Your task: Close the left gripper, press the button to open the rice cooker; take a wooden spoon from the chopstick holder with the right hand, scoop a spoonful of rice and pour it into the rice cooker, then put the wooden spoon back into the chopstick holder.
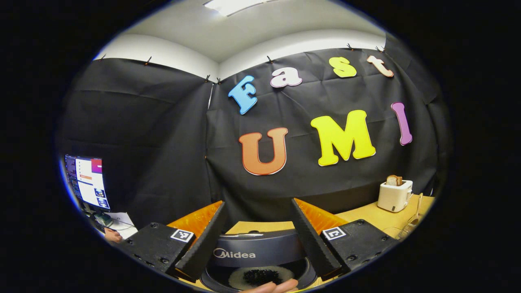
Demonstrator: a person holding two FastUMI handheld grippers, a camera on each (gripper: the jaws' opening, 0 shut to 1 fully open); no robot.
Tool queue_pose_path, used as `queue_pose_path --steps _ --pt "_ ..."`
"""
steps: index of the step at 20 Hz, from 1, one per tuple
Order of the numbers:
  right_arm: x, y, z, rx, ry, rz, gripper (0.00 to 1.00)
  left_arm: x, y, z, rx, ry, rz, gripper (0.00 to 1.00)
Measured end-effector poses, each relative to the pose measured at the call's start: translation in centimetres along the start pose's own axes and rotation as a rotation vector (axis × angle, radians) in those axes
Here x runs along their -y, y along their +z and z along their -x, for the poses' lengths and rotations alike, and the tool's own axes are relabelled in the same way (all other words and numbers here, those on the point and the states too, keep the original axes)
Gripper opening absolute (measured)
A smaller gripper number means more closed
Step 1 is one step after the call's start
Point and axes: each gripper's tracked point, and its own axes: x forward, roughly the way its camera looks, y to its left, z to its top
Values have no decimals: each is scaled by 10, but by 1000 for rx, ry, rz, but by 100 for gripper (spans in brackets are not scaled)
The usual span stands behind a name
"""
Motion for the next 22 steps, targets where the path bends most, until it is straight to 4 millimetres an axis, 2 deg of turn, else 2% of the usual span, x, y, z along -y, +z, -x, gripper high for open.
queue_pose_path --steps 3,4,5,6,9,10,12,13,14,16,17,18,22 --pt "2 -2 5 -4 0 0 96 4 -27 20 -21 3 8 99" --pt "3 -4 5 -10 -2 -5 92 5 -36 25 -33 2 17 99" --pt "3 -6 6 -18 -2 -12 92 6 -44 30 -49 2 28 99" --pt "3 -9 7 -27 -3 -21 96 8 -52 34 -64 1 38 99" --pt "1 -12 10 -41 5 -32 96 12 -70 43 -95 -6 45 99" --pt "-2 -13 13 -40 10 -26 92 12 -76 45 -107 -9 50 99" --pt "-6 -11 17 -34 19 -13 95 15 -90 50 -143 -16 60 99" --pt "-9 -12 18 -31 22 -4 91 16 -95 52 -161 -17 67 99" --pt "-12 -12 19 -29 27 4 95 16 -100 53 -173 -16 69 99" --pt "-16 -13 19 -34 32 19 95 17 -96 54 -158 -18 62 99" --pt "-18 -15 19 -37 35 21 100 17 -98 54 -158 -21 68 99" --pt "-20 -16 20 -40 39 20 96 17 -98 54 -155 -24 75 99" --pt "-22 -20 20 -44 47 12 95 19 -109 57 -205 -36 92 97"
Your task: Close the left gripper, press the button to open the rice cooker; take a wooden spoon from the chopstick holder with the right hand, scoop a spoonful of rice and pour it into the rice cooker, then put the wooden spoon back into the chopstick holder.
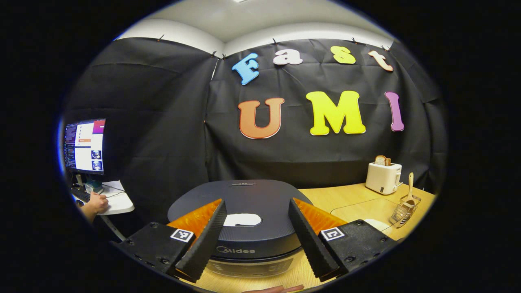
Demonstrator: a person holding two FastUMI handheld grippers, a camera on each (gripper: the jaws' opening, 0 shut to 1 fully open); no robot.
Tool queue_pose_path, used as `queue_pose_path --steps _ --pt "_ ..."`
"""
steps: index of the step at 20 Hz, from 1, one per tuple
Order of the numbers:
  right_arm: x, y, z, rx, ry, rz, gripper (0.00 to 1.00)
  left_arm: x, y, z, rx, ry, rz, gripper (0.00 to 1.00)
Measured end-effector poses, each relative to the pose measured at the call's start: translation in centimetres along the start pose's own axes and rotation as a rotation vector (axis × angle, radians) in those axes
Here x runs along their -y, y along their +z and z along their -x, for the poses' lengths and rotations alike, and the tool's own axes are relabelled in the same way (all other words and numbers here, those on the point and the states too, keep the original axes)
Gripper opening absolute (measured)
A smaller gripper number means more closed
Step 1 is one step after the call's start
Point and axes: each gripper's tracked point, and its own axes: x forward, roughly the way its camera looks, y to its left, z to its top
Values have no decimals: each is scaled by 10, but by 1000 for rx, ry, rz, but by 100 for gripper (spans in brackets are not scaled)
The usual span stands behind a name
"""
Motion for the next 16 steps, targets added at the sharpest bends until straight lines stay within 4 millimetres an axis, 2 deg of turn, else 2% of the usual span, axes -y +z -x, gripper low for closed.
queue_pose_path --steps 3,4,5,6,7,8,9,13,14,16 --pt "-1 -6 -2 -11 5 -2 95 1 1 3 2 0 -8 96" --pt "-2 -9 -2 -20 11 -1 96 1 3 3 9 2 -2 100" --pt "-2 -12 -2 -29 13 2 95 -1 1 2 2 4 -1 96" --pt "-3 -14 -2 -35 15 4 91 0 2 1 -2 4 -3 96" --pt "-4 -15 -2 -36 21 4 96 -1 0 2 -14 4 5 96" --pt "-5 -15 -2 -36 26 1 92 -1 0 1 -22 4 11 96" --pt "-7 -15 -2 -33 32 -1 96 0 1 3 -27 6 12 96" --pt "-6 -7 3 -7 45 25 96 0 4 7 -29 28 3 94" --pt "-3 -4 4 1 44 25 92 -2 4 8 -36 40 10 94" --pt "1 2 8 10 43 25 92 4 5 17 -56 50 37 94"
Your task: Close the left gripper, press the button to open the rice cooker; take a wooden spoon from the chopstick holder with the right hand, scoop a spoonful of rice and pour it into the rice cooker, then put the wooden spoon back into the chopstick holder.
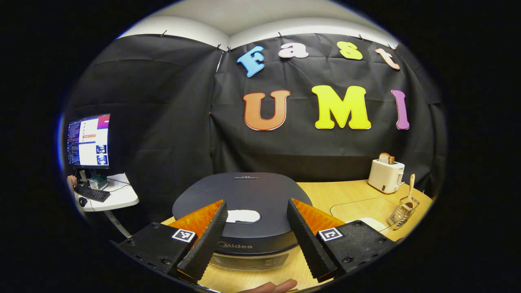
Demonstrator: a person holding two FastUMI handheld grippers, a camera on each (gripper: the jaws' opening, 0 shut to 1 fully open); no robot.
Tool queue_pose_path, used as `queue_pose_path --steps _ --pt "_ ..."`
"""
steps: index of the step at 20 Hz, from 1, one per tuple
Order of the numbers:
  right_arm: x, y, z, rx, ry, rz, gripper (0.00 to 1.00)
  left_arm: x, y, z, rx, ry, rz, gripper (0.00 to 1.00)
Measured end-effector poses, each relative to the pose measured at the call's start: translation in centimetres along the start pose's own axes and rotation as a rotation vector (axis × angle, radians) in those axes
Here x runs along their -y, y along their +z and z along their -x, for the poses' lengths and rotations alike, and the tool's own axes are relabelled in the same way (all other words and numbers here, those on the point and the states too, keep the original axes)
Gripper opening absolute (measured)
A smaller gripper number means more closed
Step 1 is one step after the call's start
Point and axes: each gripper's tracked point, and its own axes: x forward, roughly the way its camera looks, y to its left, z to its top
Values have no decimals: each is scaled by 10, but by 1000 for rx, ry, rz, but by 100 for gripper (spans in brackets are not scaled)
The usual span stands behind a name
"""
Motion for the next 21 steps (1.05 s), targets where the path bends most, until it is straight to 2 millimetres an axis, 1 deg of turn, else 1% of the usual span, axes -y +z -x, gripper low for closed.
queue_pose_path --steps 1,2,3,4,5,6,9,10,11,12,14,15,16,18,19,21 --pt "4 3 2 3 -4 3 96 8 -1 5 -8 -12 11 95" --pt "9 6 4 11 -10 3 96 17 0 12 -14 -33 14 97" --pt "14 10 6 18 -22 4 96 30 1 20 -18 -58 21 87" --pt "20 11 7 20 -39 6 96 35 0 27 -23 -67 33 97" --pt "25 12 9 22 -49 10 95 45 0 36 -23 -86 40 87" --pt "28 12 9 20 -55 15 91 56 2 45 -16 -112 43 97" --pt "37 12 7 19 -70 26 91 86 2 68 -1 -167 29 97" --pt "40 11 7 12 -74 24 95 98 0 76 -4 -191 19 98" --pt "42 8 7 3 -76 16 95 105 0 83 3 -210 17 98" --pt "41 6 6 -6 -70 7 92 111 -1 91 15 -224 19 98" --pt "36 0 7 -29 -46 4 100 124 -2 104 35 -247 19 98" --pt "35 -4 8 -40 -38 11 95 128 0 108 46 -248 11 98" --pt "34 -5 9 -43 -30 17 96 132 0 112 40 -248 -15 98" --pt "33 -6 11 -42 -22 17 95 137 6 121 83 -245 -48 98" --pt "33 -5 11 -36 -21 21 95 138 6 123 90 -241 -54 98" --pt "32 -5 13 -39 -20 51 95 146 2 129 86 -260 -50 98"
